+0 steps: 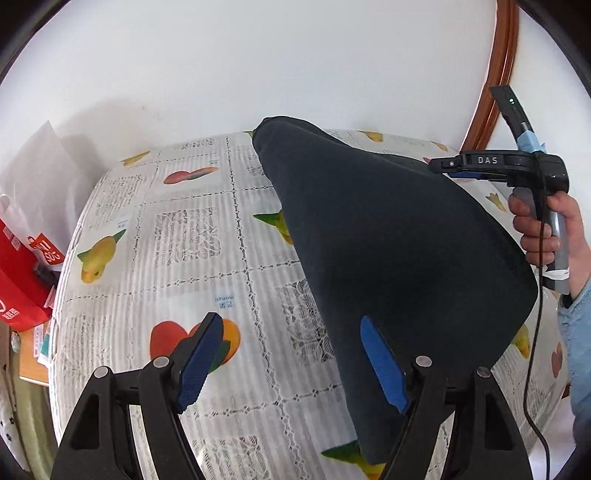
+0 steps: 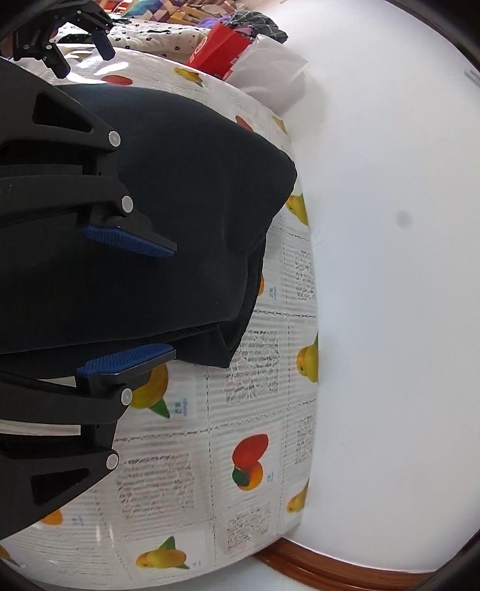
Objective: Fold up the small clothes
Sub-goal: 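Lower the held end onto the stack and open the right tool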
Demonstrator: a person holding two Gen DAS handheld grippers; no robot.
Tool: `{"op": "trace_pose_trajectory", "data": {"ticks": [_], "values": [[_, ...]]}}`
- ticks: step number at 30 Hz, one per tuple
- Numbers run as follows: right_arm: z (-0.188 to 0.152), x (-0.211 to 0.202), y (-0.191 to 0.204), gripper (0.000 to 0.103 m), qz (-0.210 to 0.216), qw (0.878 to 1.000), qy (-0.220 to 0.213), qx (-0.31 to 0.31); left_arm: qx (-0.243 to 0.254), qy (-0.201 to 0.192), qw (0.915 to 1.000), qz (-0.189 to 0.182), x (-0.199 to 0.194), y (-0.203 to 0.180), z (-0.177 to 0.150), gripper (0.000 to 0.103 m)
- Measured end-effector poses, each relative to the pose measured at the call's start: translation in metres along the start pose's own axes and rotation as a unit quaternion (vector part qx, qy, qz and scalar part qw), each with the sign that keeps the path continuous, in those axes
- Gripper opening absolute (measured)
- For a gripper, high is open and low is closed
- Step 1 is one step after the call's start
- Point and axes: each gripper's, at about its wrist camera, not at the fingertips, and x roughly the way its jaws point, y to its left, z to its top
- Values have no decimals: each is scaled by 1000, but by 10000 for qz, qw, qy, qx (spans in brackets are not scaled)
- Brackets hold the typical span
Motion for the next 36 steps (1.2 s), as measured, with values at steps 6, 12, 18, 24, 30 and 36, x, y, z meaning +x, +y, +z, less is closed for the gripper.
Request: {"op": "trace_pose_trajectory", "data": {"ticks": [6, 12, 18, 24, 30, 36], "values": [[22, 50, -20, 48, 536, 9955, 415, 659, -81, 224, 9985, -496, 31, -3, 8, 75], [21, 13, -27, 13, 1198, 9896, -755, 261, -124, 425, 9979, -463, 39, -6, 4, 77], [9, 32, -21, 17, 159, 9993, -293, 195, 35, 417, 9989, -213, 26, -18, 1, 77], [-20, -30, -20, 25, -135, 9983, -355, 447, 201, 299, 9993, 116, 1, -30, -12, 75], [-106, -88, 4, 42, -651, 9975, -256, -130, -5, 61, 10000, -48, -35, -43, -29, 75], [-196, -128, 4, 42, -971, 9943, -108, 420, -33, -278, 9995, -109, -79, -67, -50, 75]]}}
